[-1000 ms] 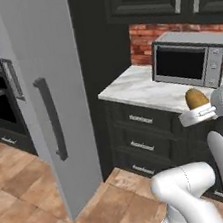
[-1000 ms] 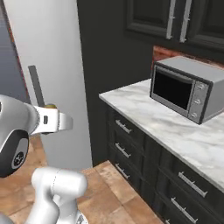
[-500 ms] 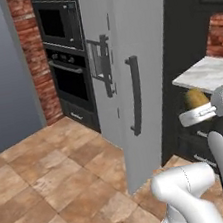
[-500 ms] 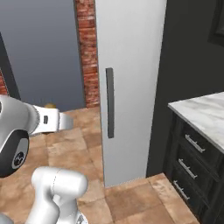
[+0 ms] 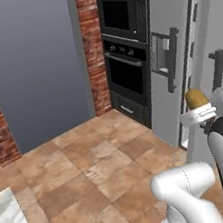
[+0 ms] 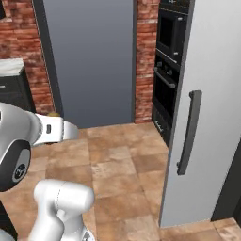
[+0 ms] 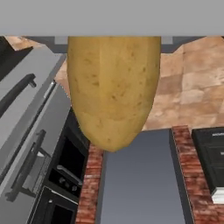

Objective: Place the beers on the top shelf of the fridge to keep them out of children's reach, and place the potato on lower shelves for easy access.

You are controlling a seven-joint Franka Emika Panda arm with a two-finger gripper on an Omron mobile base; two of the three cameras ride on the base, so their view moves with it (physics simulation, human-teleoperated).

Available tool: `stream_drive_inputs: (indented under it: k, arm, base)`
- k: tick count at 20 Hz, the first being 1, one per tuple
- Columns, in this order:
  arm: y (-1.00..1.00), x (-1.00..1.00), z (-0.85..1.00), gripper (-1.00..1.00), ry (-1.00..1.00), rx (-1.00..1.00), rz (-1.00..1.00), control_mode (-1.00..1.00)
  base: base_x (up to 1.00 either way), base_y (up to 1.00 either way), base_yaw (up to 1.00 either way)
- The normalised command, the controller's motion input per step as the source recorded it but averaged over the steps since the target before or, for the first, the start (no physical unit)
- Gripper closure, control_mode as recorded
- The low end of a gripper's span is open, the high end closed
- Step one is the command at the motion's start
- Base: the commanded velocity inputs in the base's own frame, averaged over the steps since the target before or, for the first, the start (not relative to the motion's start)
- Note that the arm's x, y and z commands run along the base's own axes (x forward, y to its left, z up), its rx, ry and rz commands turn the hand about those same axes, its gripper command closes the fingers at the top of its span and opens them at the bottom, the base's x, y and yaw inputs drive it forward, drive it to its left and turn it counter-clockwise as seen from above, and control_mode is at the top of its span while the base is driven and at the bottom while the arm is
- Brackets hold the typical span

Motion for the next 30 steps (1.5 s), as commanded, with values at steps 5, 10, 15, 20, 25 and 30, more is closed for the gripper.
stream_drive_inputs:
  k: [5, 10, 15, 20, 25, 30]
  arm:
    - [0.0, 0.0, 0.0, 1.0, 0.0, 0.0, 0.0, 1.0]
    - [0.0, 0.0, 0.0, 1.0, 0.0, 0.0, 0.0, 1.0]
    - [0.0, 0.0, 0.0, 1.0, 0.0, 0.0, 0.0, 1.0]
    - [0.0, 0.0, 0.0, 1.0, 0.0, 0.0, 0.0, 1.0]
    - [0.0, 0.0, 0.0, 1.0, 0.0, 0.0, 0.0, 1.0]
    - [0.0, 0.0, 0.0, 1.0, 0.0, 0.0, 0.0, 1.0]
  base:
    - [0.77, 0.38, 0.02]
    - [0.71, 0.19, -0.18]
    - [0.68, 0.01, -0.36]
    - [0.75, 0.04, -0.49]
    - [0.76, 0.21, -0.56]
    - [0.7, 0.33, -0.58]
